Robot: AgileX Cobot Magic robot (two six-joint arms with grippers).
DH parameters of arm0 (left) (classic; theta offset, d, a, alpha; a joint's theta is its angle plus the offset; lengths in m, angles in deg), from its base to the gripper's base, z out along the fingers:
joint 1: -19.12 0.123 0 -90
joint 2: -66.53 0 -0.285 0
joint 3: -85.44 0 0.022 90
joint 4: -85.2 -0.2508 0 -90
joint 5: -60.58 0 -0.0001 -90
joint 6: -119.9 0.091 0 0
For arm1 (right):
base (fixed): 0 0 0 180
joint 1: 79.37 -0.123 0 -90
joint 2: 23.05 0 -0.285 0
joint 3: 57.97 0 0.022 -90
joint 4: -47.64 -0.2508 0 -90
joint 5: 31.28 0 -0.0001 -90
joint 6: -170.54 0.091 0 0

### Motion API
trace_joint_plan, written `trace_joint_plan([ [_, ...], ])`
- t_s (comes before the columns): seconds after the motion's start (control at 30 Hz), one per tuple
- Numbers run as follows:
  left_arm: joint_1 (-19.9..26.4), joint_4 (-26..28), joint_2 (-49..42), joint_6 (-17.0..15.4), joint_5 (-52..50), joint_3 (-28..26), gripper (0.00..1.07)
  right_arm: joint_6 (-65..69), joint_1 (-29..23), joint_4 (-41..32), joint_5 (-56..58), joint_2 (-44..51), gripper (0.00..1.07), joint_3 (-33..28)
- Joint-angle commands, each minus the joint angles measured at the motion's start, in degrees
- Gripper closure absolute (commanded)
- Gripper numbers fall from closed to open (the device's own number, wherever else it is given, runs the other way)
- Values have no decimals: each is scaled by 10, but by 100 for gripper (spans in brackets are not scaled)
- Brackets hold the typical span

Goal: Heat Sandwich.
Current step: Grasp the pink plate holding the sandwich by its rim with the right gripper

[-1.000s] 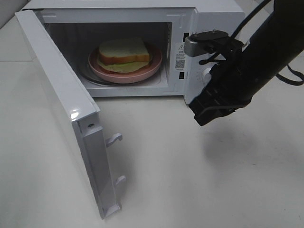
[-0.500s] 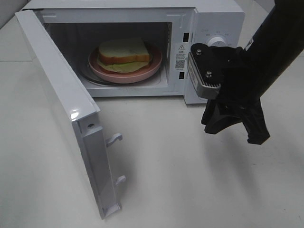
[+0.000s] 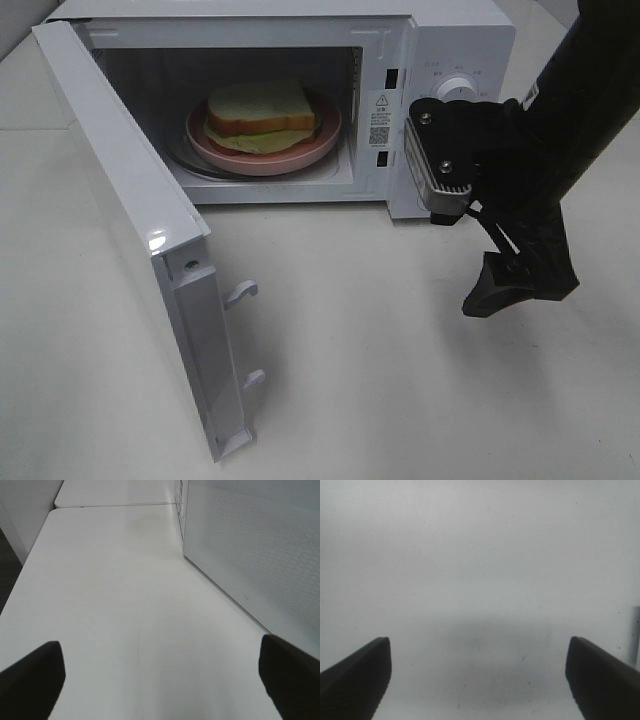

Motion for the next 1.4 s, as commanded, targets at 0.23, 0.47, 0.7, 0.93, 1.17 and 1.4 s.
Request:
trace_joint_plan([
  [0.23, 3, 2, -15, 0, -5, 2, 7, 65, -43, 111, -2, 4, 14, 20],
  [0.47, 3, 2, -15, 0, -5, 2, 7, 81, -87, 172, -15, 4, 15, 76],
  [0.7, 3, 2, -15, 1, -5, 2, 7, 85, -107, 189, -21, -10, 17, 123],
  [0.93, 3, 2, -15, 1, -5, 2, 7, 93, -117, 199, -44, -64, 18, 175],
  [1.17, 3, 2, -15, 1, -5, 2, 7, 111, -117, 199, -85, -106, 18, 197],
  [1.4, 3, 2, -15, 1, -5, 2, 7, 111, -117, 199, -148, -162, 19, 222],
])
